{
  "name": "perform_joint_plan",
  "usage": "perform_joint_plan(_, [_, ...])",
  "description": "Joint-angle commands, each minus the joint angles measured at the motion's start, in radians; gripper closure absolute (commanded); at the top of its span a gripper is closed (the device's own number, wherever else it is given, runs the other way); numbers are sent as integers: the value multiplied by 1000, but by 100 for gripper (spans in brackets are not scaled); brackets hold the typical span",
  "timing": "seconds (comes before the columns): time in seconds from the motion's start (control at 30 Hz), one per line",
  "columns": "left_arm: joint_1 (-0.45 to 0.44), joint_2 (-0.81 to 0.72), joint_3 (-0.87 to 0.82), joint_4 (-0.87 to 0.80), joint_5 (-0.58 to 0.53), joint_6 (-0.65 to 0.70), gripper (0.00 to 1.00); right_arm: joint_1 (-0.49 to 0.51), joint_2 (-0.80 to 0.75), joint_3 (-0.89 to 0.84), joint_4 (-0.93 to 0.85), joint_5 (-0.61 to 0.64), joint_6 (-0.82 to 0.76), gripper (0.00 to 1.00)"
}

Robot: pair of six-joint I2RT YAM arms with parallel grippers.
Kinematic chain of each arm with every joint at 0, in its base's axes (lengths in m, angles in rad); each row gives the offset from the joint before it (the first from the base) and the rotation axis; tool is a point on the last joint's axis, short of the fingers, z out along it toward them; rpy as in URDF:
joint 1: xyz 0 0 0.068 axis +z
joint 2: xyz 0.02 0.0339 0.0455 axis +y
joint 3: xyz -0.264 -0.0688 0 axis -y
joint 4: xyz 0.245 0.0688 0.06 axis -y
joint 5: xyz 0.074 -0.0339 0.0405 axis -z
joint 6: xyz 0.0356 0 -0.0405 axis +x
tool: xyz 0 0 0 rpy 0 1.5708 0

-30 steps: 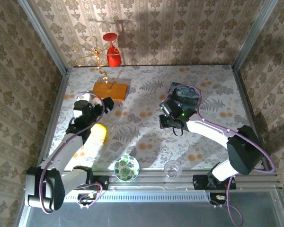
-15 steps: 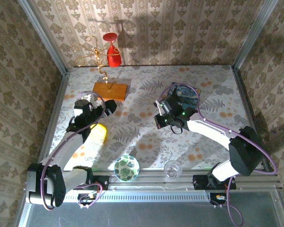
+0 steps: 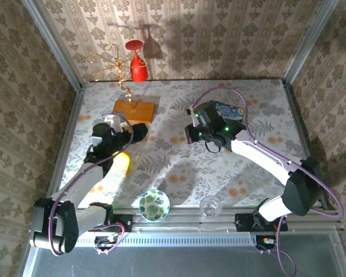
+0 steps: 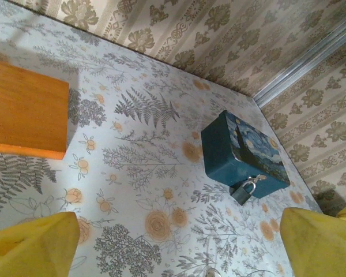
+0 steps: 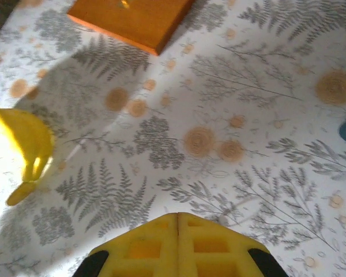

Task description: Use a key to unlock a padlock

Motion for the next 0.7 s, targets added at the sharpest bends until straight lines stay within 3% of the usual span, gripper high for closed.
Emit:
perform_joint_plan(0.0, [-6,-13,-8,39,-27,10,0,18,88,37,-190,128,56,100])
perform_joint_plan(0.1, [-6,-23,-12,31,-61,19,0,24,156,53,-243,157,128,94])
perform_joint_plan(0.27, [-7,-19,-8,24,-78,25,0,44,253,60,-196,100,161,74])
perform_joint_plan(0.53, [-9,-19,-14,9,-89,33,0,43,413,169,-262,45,62,60])
perform_joint_plan(0.67, [-9,-17,-21,13,-94,25,0,43,467,187,-265,20,48,59])
